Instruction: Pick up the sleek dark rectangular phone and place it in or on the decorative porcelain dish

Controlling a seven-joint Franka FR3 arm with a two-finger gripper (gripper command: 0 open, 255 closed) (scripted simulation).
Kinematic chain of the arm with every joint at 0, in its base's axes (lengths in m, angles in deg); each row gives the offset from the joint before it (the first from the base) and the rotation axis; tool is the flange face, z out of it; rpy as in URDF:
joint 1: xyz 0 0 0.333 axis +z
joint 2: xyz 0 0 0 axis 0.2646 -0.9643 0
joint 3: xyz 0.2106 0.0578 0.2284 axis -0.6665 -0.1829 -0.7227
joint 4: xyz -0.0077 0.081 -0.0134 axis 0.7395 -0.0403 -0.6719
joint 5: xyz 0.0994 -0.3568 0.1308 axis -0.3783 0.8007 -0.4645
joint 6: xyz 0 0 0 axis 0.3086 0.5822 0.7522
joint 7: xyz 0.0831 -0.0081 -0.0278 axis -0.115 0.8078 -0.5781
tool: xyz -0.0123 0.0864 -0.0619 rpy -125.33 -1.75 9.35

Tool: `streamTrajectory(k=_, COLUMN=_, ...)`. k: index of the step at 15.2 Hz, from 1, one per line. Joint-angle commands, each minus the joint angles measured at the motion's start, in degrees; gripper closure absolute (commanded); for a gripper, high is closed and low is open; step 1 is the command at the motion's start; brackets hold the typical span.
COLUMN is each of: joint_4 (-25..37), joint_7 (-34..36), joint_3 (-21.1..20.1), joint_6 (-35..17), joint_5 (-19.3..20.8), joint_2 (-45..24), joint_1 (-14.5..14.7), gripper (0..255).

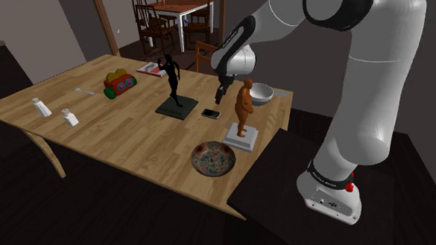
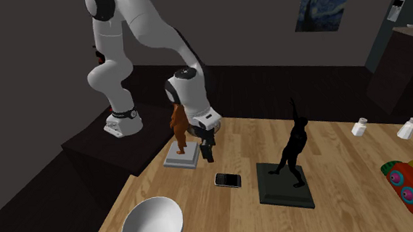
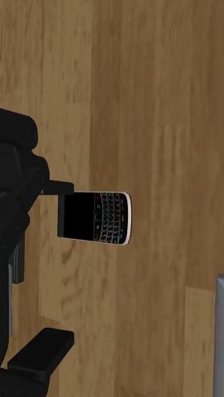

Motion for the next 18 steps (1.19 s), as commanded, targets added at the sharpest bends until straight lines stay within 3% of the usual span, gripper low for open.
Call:
streamTrajectory(k=1, joint_4=2.99, joint_7=-4.54, joint_3=-2.03, joint_6=-0.54, joint_5=-3.69, joint_2=-4.39, joint_1=-1.95, gripper=0)
streamTrajectory(k=8, joint_4=15.27, joint_7=-13.98, joint_3=-9.06, joint_6=-2.05, joint_5=-9.98, joint_2=-19.55, joint_1=-8.07, gripper=0)
streamTrajectory(k=18, joint_4=18.60, joint_7=-15.51, joint_3=-11.57, joint_6=-4.69, joint_5=-12.14, joint_2=-25.32, joint_1=-9.65, gripper=0)
